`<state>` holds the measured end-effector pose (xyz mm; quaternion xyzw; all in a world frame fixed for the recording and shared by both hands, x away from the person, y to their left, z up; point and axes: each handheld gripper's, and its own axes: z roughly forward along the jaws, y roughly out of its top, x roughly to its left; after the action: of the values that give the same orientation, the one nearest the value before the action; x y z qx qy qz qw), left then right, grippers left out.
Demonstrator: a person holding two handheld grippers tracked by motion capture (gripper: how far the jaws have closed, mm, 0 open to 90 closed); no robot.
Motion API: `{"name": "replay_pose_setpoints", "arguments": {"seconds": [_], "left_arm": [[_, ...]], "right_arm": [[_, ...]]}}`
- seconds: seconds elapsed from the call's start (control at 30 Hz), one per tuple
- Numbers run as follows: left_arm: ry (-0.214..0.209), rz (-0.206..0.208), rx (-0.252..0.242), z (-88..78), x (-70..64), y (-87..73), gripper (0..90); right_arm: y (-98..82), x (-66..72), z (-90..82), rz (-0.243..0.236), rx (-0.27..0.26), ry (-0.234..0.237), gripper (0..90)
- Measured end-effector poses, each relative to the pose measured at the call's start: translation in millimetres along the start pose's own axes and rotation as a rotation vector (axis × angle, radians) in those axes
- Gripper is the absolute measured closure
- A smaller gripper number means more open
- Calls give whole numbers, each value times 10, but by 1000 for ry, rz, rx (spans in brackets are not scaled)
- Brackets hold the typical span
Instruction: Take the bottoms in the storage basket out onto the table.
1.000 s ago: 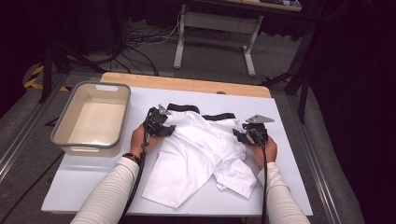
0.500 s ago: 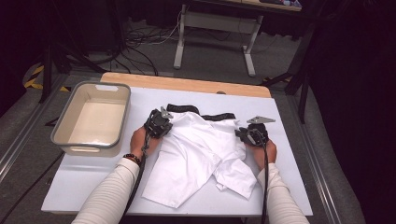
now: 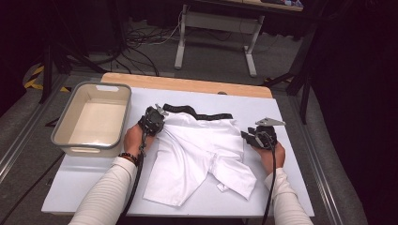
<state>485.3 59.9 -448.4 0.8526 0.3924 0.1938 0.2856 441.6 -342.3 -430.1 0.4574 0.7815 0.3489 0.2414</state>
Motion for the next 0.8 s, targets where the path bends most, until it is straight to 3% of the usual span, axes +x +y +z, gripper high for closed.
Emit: {"name": "replay_pose_setpoints", "arguments": {"seconds": [0.1, 0.17, 0.23, 0.3, 0.37, 0.5, 0.57, 0.6, 0.63, 0.67, 0.7, 0.73, 0.77, 0.8], "left_arm": [[-2, -11, -18, -32, -5, -17, 869], [-21, -37, -61, -105, 5, -39, 852], [-33, -48, -106, -214, -16, -65, 731], [-88, -41, -161, -326, -73, -115, 676], [-85, -2, -197, -443, -184, -177, 619], [-158, 92, -259, -670, -436, -340, 535], [-220, 144, -294, -768, -571, -441, 498], [-241, 209, -291, -829, -729, -553, 487], [-271, 247, -284, -852, -800, -610, 468], [-271, 247, -284, -852, -800, -610, 455], [-291, 313, -262, -912, -940, -721, 459], [-291, 313, -262, -912, -940, -721, 450], [-357, 315, -256, -960, -1026, -814, 440], [-357, 315, -256, -960, -1026, -814, 439]], "right_arm": [[-33, -1, -35, 3, 2, -6, 578], [-74, 4, -64, 2, 7, -8, 558], [-117, 12, -88, -4, 19, -9, 517], [-156, 38, -114, -31, 39, -30, 481], [-214, 78, -175, -32, 23, -24, 469], [-293, 143, -318, -17, -9, 7, 465], [-313, 205, -422, -34, -35, 19, 511], [-342, 285, -533, -64, -60, 47, 643], [-364, 334, -583, -82, -67, 68, 691], [-364, 334, -583, -82, -67, 68, 691], [-412, 446, -671, -117, -67, 99, 730], [-412, 446, -671, -117, -67, 99, 730], [-461, 568, -763, -129, -77, 140, 722], [-461, 568, -763, -129, -77, 140, 722]]}}
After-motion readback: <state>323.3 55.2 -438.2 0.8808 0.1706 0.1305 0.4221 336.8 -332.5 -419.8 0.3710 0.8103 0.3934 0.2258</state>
